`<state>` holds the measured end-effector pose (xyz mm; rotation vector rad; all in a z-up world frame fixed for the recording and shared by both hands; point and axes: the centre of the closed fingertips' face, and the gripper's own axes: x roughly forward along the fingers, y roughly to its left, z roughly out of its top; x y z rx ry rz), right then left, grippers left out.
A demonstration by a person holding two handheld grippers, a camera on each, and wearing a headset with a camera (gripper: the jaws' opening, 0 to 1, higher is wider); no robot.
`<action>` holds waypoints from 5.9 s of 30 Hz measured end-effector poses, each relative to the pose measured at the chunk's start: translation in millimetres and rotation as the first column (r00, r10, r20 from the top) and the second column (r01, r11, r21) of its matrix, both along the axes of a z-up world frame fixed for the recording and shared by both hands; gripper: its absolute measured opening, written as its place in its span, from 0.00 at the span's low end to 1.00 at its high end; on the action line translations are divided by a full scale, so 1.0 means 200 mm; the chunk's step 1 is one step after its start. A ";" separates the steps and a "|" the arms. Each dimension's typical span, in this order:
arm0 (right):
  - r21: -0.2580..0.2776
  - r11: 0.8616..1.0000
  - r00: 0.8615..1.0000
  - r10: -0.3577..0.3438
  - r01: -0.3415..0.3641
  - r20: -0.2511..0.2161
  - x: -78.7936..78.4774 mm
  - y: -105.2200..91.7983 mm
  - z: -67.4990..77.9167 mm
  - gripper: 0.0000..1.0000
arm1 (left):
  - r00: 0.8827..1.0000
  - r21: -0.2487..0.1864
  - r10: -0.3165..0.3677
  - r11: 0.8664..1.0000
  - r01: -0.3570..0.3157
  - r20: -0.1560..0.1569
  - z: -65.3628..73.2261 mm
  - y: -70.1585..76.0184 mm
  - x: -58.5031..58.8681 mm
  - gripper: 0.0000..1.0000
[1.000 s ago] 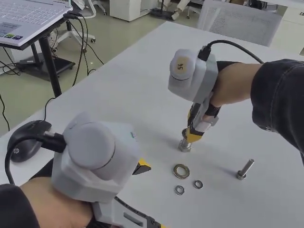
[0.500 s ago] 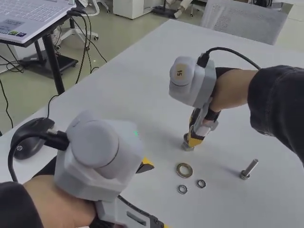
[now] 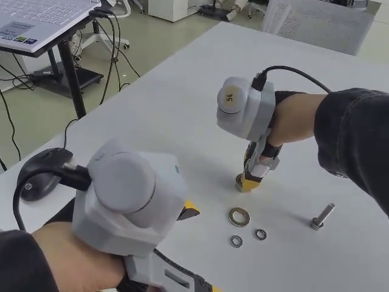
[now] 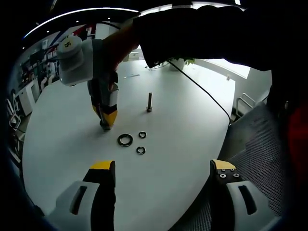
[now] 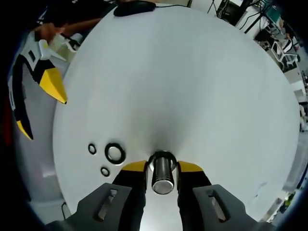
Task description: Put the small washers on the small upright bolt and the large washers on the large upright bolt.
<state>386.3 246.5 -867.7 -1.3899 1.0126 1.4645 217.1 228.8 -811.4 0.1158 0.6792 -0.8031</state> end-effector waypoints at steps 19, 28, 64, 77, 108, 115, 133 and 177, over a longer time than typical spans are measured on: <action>0.032 0.999 1.000 -0.023 0.023 0.010 0.02 -0.04 0.03 0.31 | 1.000 0.003 -0.004 1.000 0.004 0.000 0.00 0.00 0.00 0.80; 0.044 0.997 0.998 -0.061 0.060 0.013 0.02 -0.10 0.05 0.32 | 1.000 0.004 -0.009 1.000 0.009 0.001 -0.01 -0.01 0.00 0.80; 0.131 0.984 0.993 -0.117 0.120 -0.031 -0.18 -0.15 0.13 0.32 | 1.000 0.031 -0.016 0.999 0.015 0.017 0.02 0.02 0.06 0.80; 0.142 0.984 0.993 -0.097 0.106 -0.063 -0.29 -0.09 0.02 0.31 | 1.000 0.041 -0.010 0.999 0.009 0.023 0.01 0.03 0.07 0.79; 0.132 0.989 0.997 -0.068 0.071 -0.032 -0.30 -0.06 -0.08 0.26 | 1.000 0.035 -0.011 0.999 0.010 0.021 -0.02 0.01 0.05 0.78; 0.137 0.988 0.997 -0.074 0.078 -0.032 -0.31 -0.07 -0.08 0.26 | 1.000 0.033 -0.013 0.999 0.013 0.021 -0.02 0.01 0.05 0.78; 0.123 0.989 0.997 -0.072 0.076 -0.036 -0.30 -0.08 -0.07 0.24 | 1.000 0.028 -0.006 1.000 0.006 0.024 -0.01 0.02 0.05 0.78; 0.114 0.988 0.990 -0.118 0.109 0.075 -0.07 -0.30 0.32 0.24 | 0.999 0.022 -0.022 1.000 0.022 0.031 0.02 0.00 0.06 0.78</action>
